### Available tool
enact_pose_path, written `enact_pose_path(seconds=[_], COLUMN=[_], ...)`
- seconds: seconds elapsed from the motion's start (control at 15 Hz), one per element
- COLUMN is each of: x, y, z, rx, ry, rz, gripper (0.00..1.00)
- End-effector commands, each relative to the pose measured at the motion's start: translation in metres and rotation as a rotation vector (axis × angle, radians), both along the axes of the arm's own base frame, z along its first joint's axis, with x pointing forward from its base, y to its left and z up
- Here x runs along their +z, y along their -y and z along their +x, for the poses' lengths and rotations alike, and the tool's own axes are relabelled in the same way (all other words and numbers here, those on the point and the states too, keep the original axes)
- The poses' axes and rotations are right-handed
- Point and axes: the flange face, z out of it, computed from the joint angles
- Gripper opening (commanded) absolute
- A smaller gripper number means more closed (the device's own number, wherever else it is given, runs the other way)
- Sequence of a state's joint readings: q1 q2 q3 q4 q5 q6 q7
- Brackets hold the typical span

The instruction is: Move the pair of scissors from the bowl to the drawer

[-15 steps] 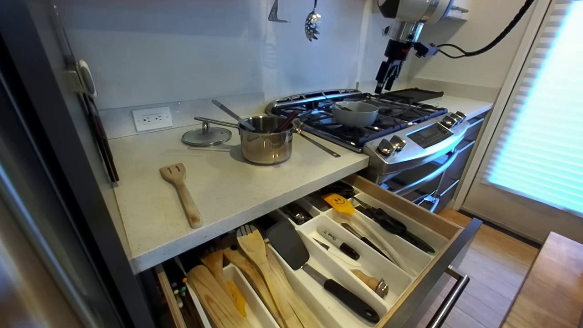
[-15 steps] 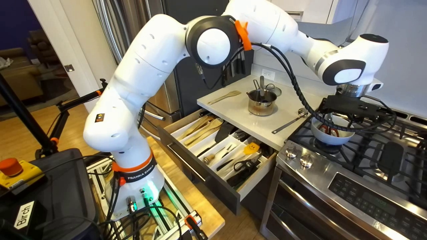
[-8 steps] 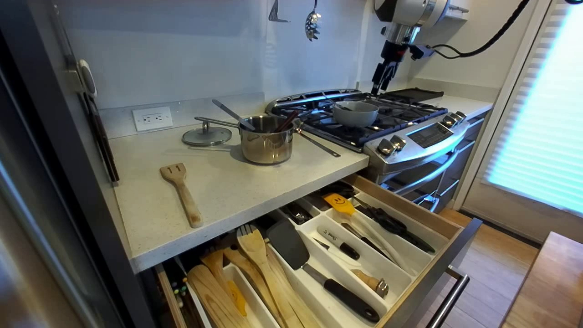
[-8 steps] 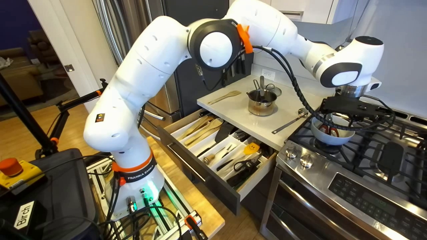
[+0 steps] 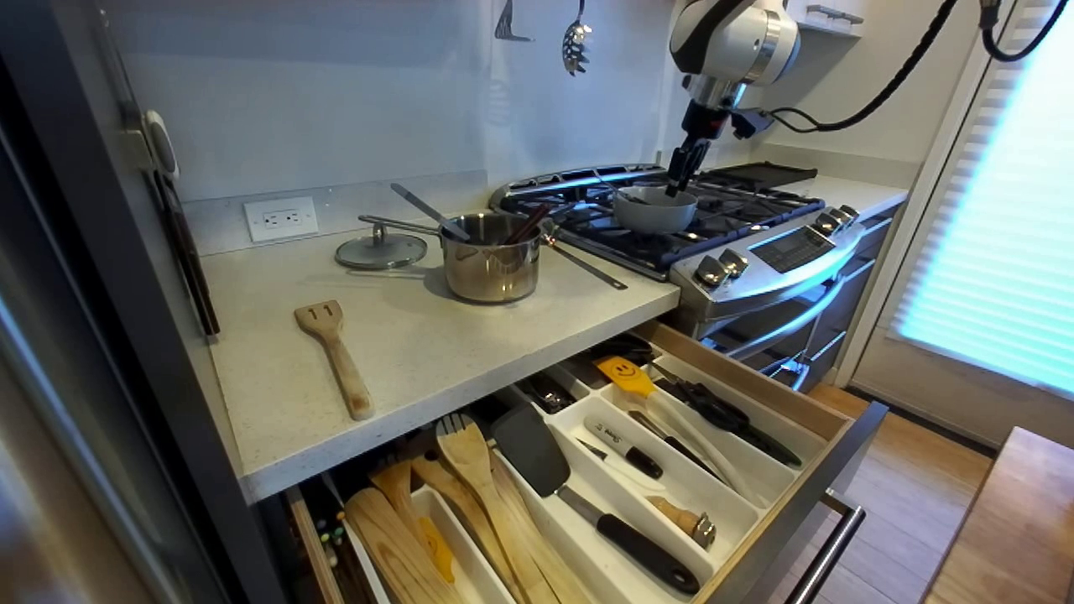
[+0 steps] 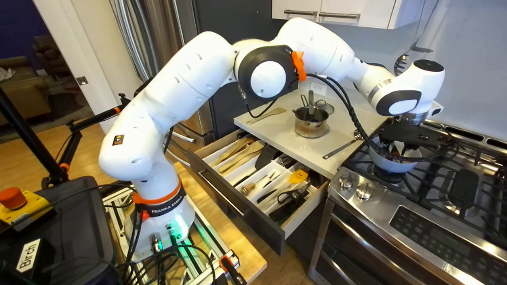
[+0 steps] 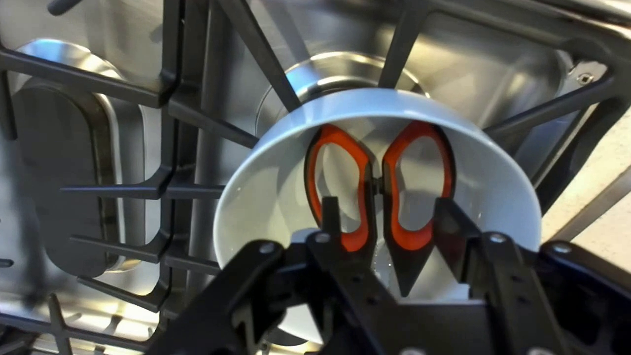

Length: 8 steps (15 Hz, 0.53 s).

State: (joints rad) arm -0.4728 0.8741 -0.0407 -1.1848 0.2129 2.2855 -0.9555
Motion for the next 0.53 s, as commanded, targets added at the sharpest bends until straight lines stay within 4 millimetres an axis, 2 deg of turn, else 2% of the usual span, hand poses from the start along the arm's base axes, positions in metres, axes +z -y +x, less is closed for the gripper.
enact_pose_path(seconds=[0.0,0.07,0.2,0.27,0.33,0.4,0.47], x=[-0.026,-0.030,-0.039,-0.042,-0.045,-0.047,-0.049], y=[0.006,0.007,0.009,0.010,0.009,0.007,0.005], z=[0.013,0.015,0.019,0.021,0.023,0.025,0.026], rx=[0.032,0.033,0.032,0.032,0.033,0.040,0.044], ry=[0.012,0.015,0.022,0.020,0.023,0.026,0.030], rz=[-0.007,-0.012,-0.010,0.001,0.003,0.005,0.009], gripper=[0.62,0.70,0.72,0.65,0.62,0.52,0.46])
